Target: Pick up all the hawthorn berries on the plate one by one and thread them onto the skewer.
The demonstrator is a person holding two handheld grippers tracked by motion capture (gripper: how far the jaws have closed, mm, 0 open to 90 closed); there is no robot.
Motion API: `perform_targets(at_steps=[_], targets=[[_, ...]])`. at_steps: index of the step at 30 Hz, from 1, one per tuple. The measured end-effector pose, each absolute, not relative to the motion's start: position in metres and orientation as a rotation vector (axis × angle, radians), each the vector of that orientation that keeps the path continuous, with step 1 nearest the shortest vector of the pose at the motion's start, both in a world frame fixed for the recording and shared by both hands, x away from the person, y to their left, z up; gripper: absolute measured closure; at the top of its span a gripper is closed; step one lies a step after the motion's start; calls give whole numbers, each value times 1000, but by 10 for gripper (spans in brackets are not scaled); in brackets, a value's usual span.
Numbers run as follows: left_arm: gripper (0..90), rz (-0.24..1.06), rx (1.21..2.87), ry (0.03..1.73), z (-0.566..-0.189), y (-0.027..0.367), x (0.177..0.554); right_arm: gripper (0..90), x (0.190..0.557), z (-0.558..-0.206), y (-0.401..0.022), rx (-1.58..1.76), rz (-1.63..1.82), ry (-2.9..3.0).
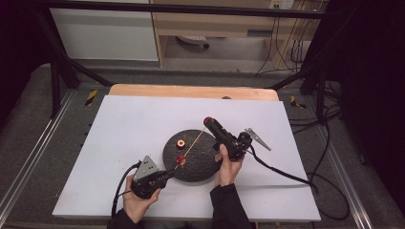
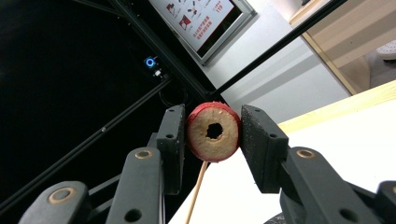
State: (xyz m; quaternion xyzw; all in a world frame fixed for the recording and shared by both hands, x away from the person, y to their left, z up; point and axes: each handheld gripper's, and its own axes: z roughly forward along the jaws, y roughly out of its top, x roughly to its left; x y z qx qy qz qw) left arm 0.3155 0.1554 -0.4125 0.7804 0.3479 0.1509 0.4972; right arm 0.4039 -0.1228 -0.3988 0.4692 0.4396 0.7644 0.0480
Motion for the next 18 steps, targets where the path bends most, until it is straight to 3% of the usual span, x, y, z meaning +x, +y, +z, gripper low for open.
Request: perform_targets(at_steps=[18], targets=[[882,376,1859,879,-406,136,326,620,400,-409,-116,1449,2330,1378]])
